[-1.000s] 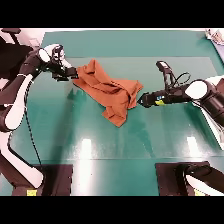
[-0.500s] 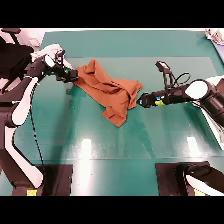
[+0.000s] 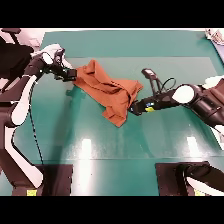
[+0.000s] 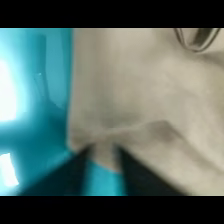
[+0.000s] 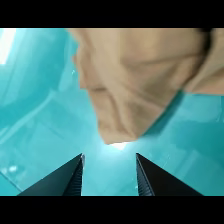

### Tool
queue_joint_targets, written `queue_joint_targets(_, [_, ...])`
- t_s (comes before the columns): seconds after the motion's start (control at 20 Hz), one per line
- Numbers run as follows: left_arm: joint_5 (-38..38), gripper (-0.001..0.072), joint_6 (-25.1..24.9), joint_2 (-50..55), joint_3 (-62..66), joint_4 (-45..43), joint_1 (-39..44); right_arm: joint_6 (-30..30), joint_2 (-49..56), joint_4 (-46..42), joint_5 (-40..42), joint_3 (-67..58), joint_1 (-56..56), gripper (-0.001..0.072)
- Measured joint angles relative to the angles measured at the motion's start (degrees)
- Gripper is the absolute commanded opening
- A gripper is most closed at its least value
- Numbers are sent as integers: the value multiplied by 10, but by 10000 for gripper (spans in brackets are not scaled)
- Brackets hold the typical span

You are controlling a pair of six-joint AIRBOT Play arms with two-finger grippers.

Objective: Fold the shirts.

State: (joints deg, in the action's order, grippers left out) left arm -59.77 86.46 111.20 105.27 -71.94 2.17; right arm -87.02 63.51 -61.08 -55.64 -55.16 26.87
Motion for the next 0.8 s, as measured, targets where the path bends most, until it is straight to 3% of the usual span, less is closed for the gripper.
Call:
queue_joint_targets(0.1, [-10,625,-1,-3,17,-17,-5,0,8,0,1,0,16,381])
queue_joint_targets(0.5, [-5,601,0,33,32,-21,-12,-1,17,1,9,0,32,381])
queue_joint_targets(0.6, [5,265,0,39,33,0,-13,-3,17,1,10,0,33,381])
queue_joint_targets(0.7, [5,171,-13,43,33,30,-13,-6,17,1,10,0,33,380])
queue_joint_targets(0.75, [5,24,-21,43,33,47,-12,-8,17,1,10,0,33,380])
queue_joint_targets(0.8, [4,23,-27,44,33,57,-12,-9,17,1,10,0,33,381])
